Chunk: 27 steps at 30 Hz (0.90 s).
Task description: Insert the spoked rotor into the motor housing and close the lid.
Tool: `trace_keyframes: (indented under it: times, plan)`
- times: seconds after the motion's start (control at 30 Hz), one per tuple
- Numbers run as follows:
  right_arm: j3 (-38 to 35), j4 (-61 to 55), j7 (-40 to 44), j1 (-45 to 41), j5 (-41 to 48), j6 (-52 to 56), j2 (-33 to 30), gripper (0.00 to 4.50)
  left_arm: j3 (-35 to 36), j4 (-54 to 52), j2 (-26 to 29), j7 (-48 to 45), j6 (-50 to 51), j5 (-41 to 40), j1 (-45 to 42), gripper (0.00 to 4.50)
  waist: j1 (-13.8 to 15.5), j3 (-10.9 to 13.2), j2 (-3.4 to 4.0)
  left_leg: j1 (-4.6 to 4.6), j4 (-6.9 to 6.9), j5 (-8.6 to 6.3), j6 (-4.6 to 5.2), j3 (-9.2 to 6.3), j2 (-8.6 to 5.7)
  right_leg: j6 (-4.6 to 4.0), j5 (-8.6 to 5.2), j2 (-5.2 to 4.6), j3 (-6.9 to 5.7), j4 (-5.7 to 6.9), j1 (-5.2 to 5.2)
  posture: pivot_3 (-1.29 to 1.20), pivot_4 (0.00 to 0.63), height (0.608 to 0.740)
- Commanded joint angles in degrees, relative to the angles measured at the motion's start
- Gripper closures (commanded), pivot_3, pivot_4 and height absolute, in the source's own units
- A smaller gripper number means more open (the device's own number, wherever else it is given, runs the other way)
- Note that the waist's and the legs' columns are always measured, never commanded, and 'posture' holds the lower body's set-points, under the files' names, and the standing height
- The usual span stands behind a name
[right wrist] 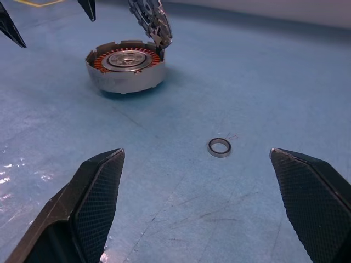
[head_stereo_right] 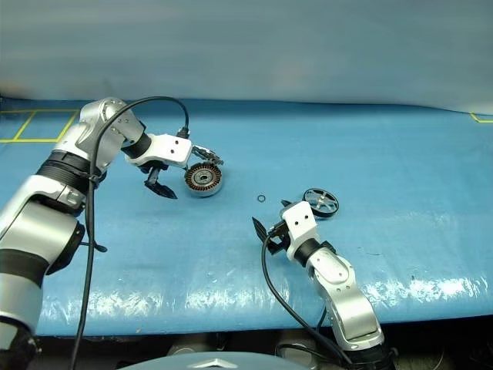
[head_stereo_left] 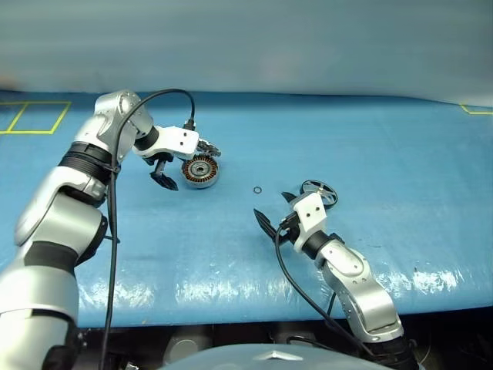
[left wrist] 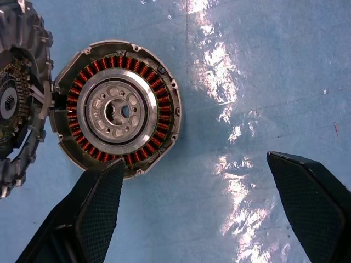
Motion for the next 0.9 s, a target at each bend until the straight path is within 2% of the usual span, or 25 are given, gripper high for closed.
trace_keyframes:
  times: [0.03, 0.3, 0.6, 0.9]
  plan:
    - [0.1, -2.0, 0.9, -0.5, 0.5, -0.4, -0.4, 0.03, -0.6, 2.9, -1.0, -0.8, -1.7, 2.9, -2.8, 0.00, -0.1, 0.0, 0.00, 0.00, 0.00, 0.00, 0.00, 0.00, 0.00, 0.00, 0.00, 0.00, 0.01, 0.01, 0.00, 0.00, 0.150, 0.740]
    - [0.8, -2.6, 1.8, -0.7, 0.4, 0.3, -0.9, 0.03, -0.6, 6.2, -4.0, -1.2, -2.6, 5.8, -4.2, 0.00, -0.1, 0.0, -0.06, 0.00, 0.04, 0.00, 0.00, -0.06, 0.01, 0.01, 0.00, 0.01, 0.01, 0.06, -0.01, 0.00, 0.150, 0.740]
    - [0.6, -3.2, 1.2, -0.5, 0.6, 0.1, -0.8, 0.03, -0.6, 11.5, -8.1, 3.7, -4.6, 8.9, -4.8, 0.00, -0.1, 0.1, -0.13, 0.00, 0.08, 0.01, 0.01, -0.11, 0.00, 0.01, 0.01, 0.01, 0.01, 0.11, 0.00, 0.00, 0.150, 0.740]
    - [0.3, -4.0, 0.2, 0.5, 0.2, -0.1, 0.0, 0.03, -0.5, 15.2, -9.9, 6.0, -6.1, 10.8, -5.6, 0.00, -0.1, 0.1, -0.16, 0.00, 0.11, 0.01, 0.00, -0.12, -0.01, 0.02, 0.01, 0.01, 0.01, 0.14, 0.00, 0.00, 0.150, 0.740]
